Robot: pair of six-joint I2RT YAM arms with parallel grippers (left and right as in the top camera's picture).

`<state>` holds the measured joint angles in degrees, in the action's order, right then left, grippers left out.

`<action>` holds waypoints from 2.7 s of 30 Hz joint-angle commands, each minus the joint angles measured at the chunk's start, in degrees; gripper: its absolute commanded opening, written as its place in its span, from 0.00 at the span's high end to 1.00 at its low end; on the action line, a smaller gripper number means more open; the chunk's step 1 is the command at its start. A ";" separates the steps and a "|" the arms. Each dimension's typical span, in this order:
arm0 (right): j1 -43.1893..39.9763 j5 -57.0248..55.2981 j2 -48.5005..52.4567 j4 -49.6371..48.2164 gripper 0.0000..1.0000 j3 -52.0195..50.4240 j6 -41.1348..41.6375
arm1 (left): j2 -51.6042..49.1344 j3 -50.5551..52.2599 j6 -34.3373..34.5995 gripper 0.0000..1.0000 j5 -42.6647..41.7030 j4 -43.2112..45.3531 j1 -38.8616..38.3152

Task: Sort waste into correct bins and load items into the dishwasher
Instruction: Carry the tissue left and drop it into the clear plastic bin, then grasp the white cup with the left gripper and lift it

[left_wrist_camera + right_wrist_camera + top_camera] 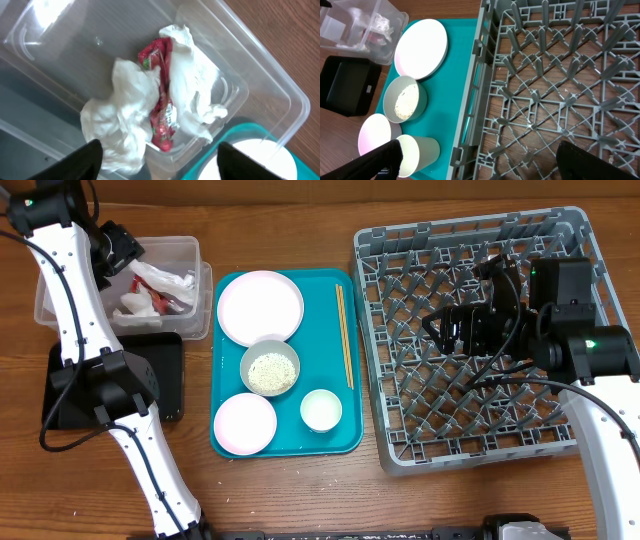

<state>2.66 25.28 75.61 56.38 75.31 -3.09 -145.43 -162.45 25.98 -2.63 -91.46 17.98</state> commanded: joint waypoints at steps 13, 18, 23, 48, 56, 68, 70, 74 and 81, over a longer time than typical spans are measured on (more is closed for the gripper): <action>-0.15 0.52 0.07 1.70 0.00 1.64 0.28 | 20.65 -1.01 -20.70 0.25 -16.76 -5.35 -6.01; -0.15 0.52 0.07 1.60 0.00 1.64 0.28 | 27.85 6.25 -20.90 0.25 -17.44 -5.35 -13.33; -0.15 0.50 0.07 0.94 0.00 1.64 0.28 | 31.10 23.67 -22.29 0.25 -17.68 -5.35 -26.38; -0.15 0.52 0.07 -0.50 0.00 1.64 1.84 | 31.06 74.60 -15.23 0.77 -8.83 14.45 -46.58; -0.15 0.55 0.07 -0.55 0.00 1.64 2.99 | 31.08 73.79 -15.08 0.96 -10.27 14.03 -45.99; 1.18 20.15 3.10 -11.45 0.00 1.62 12.61 | 31.08 54.95 -31.36 0.96 -55.67 8.39 -30.34; 3.43 23.45 5.68 -16.98 0.00 1.62 14.75 | 31.08 54.95 -32.92 0.96 -66.97 9.75 -27.17; 8.31 31.78 12.66 -30.08 0.02 1.62 18.45 | 31.08 54.95 -33.73 0.96 -81.50 10.95 -22.97; 8.98 42.05 15.91 -43.93 0.09 1.62 20.09 | 31.08 54.95 -33.66 0.96 -84.08 10.84 -22.40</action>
<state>11.62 62.19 91.05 14.81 75.83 16.40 -114.87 -106.34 -6.17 -82.35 -80.55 -4.03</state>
